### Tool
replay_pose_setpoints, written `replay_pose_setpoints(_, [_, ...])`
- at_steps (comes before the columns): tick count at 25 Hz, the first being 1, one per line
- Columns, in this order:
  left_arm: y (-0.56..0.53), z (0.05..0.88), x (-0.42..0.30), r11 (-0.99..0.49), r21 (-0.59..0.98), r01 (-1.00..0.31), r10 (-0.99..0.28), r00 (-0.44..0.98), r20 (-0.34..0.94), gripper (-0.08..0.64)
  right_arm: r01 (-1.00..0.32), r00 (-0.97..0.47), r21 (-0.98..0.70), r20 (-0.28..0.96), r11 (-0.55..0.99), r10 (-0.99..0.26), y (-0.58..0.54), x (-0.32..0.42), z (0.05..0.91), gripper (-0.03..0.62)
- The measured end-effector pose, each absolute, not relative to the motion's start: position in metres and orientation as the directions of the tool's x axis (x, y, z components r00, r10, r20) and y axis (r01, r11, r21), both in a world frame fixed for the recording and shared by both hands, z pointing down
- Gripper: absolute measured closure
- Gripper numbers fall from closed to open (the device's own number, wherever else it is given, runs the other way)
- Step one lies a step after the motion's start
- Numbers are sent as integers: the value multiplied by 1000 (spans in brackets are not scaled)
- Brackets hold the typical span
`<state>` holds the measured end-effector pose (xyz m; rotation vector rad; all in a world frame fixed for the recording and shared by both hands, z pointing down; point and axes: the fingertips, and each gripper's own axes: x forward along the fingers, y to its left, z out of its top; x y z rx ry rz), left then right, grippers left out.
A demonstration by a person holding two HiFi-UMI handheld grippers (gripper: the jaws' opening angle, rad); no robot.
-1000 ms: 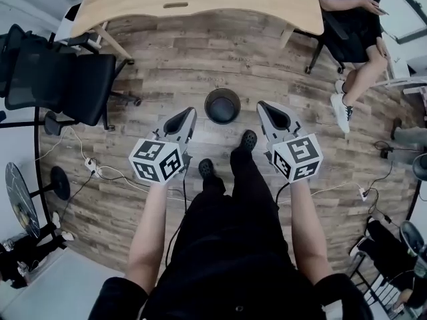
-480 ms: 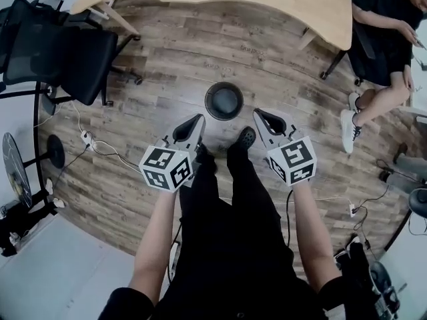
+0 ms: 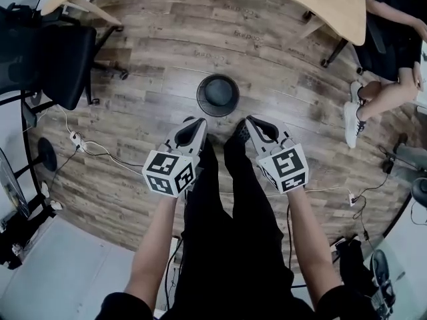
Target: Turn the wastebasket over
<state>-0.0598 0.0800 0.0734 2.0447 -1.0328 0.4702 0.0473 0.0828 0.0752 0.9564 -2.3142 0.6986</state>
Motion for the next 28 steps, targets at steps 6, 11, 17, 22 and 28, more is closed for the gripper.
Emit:
replay_pose_setpoints(6, [55, 125, -61, -421, 486, -766, -451, 641, 621, 543, -784, -564, -247, 668, 570, -486, 66, 46, 124, 560])
replay_pose_setpoints(11, [44, 173, -63, -489, 434, -757, -410, 638, 651, 543, -807, -530, -244, 699, 538, -479, 58, 46, 174, 560])
replay_pose_setpoints(17, [36, 231, -66, -508, 435, -743, -366, 644, 672, 543, -799, -520, -221, 721, 559, -458, 45, 34, 228, 560])
replay_pose_setpoints(22, [26, 275, -63, -532, 433, -727, -341, 653, 676, 543, -799, -518, -231, 735, 555, -438, 41, 31, 271, 560])
replay_pose_setpoints(28, [22, 329, -68, -536, 411, -737, -311, 625, 716, 543, -794, -500, -220, 766, 566, -403, 46, 34, 315, 560])
